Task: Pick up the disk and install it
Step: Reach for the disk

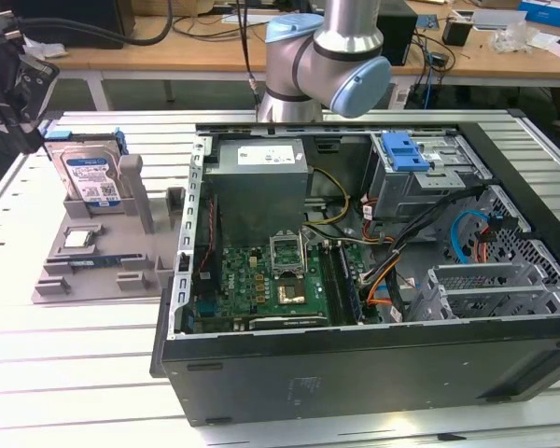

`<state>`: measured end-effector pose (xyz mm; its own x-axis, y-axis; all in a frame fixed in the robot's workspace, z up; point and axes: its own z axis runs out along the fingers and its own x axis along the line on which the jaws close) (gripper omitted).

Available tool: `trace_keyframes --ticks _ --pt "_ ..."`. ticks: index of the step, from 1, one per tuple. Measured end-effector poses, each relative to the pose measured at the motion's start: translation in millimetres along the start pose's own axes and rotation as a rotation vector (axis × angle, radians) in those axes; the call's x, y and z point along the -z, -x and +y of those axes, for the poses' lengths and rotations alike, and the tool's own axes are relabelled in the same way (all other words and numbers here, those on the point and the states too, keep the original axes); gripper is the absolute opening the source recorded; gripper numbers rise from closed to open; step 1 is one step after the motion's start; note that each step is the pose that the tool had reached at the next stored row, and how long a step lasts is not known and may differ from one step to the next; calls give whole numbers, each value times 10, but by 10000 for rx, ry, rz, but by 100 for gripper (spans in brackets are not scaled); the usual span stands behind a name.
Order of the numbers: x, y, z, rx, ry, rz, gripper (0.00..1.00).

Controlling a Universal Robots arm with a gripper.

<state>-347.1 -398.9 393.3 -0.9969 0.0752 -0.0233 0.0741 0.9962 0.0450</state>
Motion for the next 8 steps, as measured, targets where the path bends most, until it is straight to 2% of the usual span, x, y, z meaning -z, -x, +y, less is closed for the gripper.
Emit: trace_keyframes --ticks 5,8 --pt "1 -109 3 -1 1 -1 11" --pt "-6 -183 76 0 -1 -1 11"
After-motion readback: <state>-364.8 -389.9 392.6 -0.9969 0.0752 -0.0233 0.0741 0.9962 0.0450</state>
